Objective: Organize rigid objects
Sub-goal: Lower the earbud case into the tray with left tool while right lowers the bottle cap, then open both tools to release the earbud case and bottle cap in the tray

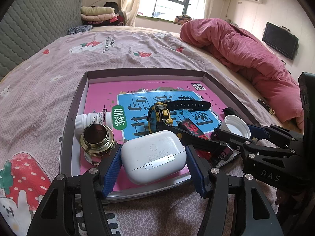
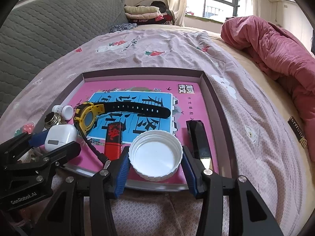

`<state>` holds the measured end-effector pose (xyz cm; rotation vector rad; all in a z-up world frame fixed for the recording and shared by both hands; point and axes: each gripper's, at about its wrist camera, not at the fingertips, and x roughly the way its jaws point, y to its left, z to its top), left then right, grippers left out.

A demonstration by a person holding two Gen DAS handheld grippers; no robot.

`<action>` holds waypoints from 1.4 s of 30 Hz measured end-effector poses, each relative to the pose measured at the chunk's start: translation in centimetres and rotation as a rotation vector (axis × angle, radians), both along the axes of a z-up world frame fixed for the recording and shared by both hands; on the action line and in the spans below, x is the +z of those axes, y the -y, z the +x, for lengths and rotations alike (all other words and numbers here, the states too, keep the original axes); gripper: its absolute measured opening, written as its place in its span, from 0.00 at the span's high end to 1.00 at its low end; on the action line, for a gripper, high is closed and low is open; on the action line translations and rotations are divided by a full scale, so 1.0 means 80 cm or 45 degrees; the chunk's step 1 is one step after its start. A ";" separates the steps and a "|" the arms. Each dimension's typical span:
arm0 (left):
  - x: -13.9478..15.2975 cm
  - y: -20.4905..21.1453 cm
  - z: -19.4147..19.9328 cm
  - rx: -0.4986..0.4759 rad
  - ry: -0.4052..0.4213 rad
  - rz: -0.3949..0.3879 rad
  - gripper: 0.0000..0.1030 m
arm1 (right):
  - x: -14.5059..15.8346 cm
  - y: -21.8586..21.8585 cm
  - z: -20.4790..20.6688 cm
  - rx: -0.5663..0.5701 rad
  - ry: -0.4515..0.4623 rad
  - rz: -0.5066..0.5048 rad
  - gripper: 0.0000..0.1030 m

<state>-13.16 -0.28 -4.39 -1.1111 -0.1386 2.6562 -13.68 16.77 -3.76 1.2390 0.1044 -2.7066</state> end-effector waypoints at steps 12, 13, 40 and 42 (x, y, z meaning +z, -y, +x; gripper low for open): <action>-0.001 -0.002 0.001 0.004 0.007 0.003 0.37 | 0.013 -0.008 0.010 -0.011 -0.037 -0.042 0.50; 0.000 -0.002 0.002 0.006 0.006 0.003 0.37 | 0.015 -0.009 0.013 -0.013 -0.043 -0.044 0.50; 0.038 0.010 0.056 0.108 -0.077 -0.047 0.31 | 0.057 -0.012 0.079 0.028 -0.116 -0.073 0.49; 0.042 0.010 0.063 0.124 -0.070 -0.055 0.30 | 0.058 -0.012 0.082 0.028 -0.116 -0.072 0.49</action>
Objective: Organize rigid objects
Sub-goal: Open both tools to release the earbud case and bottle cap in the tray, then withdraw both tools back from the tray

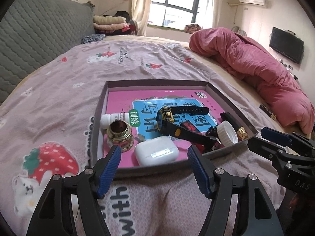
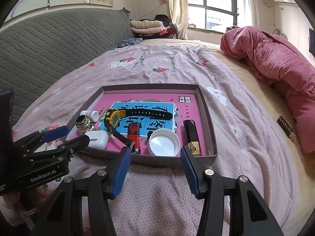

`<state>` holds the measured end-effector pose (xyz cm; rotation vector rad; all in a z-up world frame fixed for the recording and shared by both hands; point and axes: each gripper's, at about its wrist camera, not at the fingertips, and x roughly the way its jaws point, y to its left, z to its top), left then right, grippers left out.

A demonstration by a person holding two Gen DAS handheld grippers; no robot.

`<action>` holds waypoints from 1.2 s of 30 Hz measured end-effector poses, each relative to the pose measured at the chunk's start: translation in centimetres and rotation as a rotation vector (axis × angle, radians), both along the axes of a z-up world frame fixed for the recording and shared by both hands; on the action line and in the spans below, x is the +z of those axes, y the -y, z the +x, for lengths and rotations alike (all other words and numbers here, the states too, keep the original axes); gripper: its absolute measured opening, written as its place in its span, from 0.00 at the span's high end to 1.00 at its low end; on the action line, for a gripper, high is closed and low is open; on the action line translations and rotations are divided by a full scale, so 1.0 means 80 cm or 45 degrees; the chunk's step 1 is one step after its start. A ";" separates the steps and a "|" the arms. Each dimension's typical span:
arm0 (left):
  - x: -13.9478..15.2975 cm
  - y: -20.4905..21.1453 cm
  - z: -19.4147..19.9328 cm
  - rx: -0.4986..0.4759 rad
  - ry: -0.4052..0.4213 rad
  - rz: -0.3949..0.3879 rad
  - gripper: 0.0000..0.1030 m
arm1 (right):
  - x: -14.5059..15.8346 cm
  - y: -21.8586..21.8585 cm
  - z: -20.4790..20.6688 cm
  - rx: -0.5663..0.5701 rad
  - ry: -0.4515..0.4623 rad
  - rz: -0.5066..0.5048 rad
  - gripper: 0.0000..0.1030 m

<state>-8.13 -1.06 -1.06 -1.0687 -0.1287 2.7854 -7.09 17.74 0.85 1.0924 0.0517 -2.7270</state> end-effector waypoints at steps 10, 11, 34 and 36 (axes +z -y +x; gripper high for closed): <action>0.017 -0.011 0.030 0.047 0.009 -0.055 0.30 | 0.003 -0.008 0.029 0.016 -0.006 -0.024 0.49; 0.019 -0.011 0.033 0.052 0.010 -0.054 0.29 | 0.003 -0.009 0.031 0.015 -0.005 -0.031 0.49; 0.032 -0.005 0.082 0.159 0.091 -0.047 0.29 | 0.001 -0.011 0.076 -0.027 0.001 -0.038 0.49; 0.034 -0.009 0.087 0.159 0.089 -0.056 0.29 | 0.000 -0.012 0.078 -0.033 0.001 -0.036 0.49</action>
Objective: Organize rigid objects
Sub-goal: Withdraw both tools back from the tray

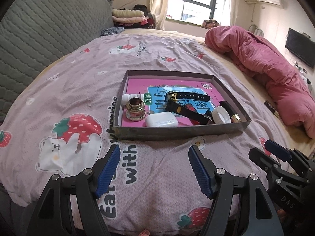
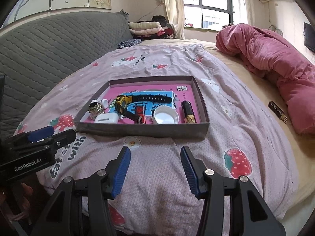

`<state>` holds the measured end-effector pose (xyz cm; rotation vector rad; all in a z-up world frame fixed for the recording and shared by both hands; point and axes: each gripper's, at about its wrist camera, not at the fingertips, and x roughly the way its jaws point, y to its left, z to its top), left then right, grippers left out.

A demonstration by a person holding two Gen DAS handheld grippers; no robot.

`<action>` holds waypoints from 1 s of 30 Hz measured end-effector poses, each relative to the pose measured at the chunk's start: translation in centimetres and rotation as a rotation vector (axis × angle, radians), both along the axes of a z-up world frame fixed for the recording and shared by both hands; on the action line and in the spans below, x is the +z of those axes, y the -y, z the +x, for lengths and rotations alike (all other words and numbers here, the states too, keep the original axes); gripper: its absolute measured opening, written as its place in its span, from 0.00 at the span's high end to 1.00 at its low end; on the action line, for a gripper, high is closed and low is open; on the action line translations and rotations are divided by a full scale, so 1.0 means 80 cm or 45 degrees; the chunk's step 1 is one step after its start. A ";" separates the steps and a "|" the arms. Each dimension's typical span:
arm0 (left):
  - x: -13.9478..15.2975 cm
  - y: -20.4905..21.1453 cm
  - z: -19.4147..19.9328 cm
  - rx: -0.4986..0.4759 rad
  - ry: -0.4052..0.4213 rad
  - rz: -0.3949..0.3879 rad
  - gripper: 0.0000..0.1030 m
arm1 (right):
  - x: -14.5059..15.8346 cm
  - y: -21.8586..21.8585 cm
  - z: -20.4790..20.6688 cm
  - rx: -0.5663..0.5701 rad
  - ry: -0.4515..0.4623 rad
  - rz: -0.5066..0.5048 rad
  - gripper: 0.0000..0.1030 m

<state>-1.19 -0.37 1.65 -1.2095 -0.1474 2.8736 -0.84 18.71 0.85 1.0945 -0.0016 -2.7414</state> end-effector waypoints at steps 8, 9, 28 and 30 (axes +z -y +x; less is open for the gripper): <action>0.000 -0.015 0.014 -0.010 0.051 0.029 0.29 | 0.004 -0.004 0.013 0.006 0.004 -0.024 0.49; -0.001 -0.018 0.015 -0.016 0.056 0.025 0.29 | 0.005 -0.004 0.015 0.007 0.000 -0.026 0.49; -0.018 -0.026 0.010 -0.019 0.093 -0.031 0.29 | -0.012 -0.001 0.012 0.002 0.023 0.009 0.49; -0.019 -0.025 0.010 -0.016 0.096 -0.031 0.29 | -0.012 -0.001 0.012 0.002 0.021 0.010 0.49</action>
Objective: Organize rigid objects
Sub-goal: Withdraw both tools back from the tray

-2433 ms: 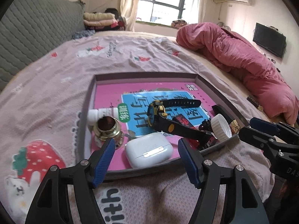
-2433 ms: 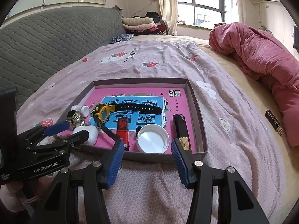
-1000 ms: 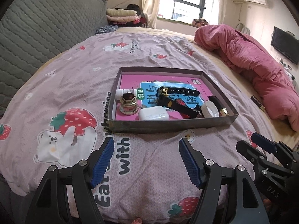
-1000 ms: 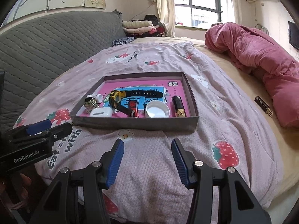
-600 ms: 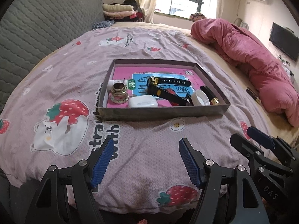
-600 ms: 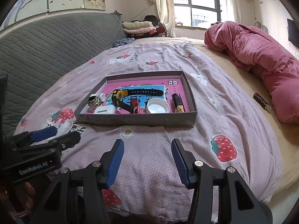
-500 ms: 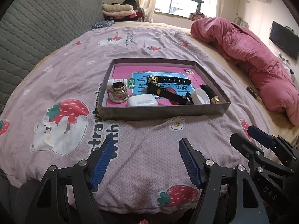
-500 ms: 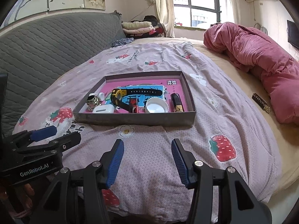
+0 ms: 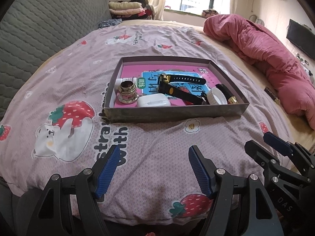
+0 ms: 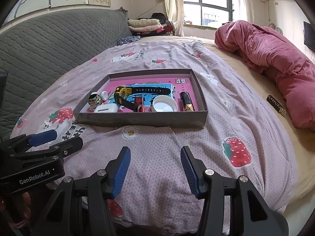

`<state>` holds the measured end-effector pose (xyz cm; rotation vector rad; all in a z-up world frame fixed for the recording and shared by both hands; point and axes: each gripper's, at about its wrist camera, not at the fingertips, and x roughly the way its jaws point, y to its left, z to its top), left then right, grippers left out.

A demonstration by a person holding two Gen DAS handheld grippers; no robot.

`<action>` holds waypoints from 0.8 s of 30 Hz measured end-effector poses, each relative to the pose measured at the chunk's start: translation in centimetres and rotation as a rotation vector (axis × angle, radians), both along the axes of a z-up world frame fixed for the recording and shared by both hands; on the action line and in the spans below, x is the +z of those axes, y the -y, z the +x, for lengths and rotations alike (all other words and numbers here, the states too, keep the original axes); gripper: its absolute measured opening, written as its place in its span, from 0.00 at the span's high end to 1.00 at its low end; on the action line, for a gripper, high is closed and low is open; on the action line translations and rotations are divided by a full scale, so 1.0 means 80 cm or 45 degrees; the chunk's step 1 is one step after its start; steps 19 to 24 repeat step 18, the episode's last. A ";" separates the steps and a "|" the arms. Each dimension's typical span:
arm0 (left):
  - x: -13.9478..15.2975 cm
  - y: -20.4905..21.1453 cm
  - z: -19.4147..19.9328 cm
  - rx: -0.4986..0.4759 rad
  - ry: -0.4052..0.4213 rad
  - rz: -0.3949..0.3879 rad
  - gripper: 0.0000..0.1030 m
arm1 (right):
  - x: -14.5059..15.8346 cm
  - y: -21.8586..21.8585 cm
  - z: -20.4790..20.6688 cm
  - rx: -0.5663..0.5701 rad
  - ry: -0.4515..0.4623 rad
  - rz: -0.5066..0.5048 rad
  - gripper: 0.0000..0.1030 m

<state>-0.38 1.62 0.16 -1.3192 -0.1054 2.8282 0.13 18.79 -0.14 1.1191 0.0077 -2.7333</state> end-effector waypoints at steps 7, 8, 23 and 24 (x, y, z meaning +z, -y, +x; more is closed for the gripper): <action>-0.003 0.002 -0.001 0.006 0.015 0.002 0.29 | -0.001 0.000 -0.001 0.004 0.001 -0.001 0.49; -0.003 0.001 -0.002 0.007 0.015 0.002 0.29 | -0.001 0.000 -0.001 0.005 0.002 -0.004 0.49; -0.016 0.005 -0.012 0.003 0.035 0.045 0.29 | -0.006 -0.001 -0.007 0.004 0.004 -0.028 0.49; -0.016 0.005 -0.012 0.003 0.035 0.045 0.29 | -0.006 -0.001 -0.007 0.004 0.004 -0.028 0.49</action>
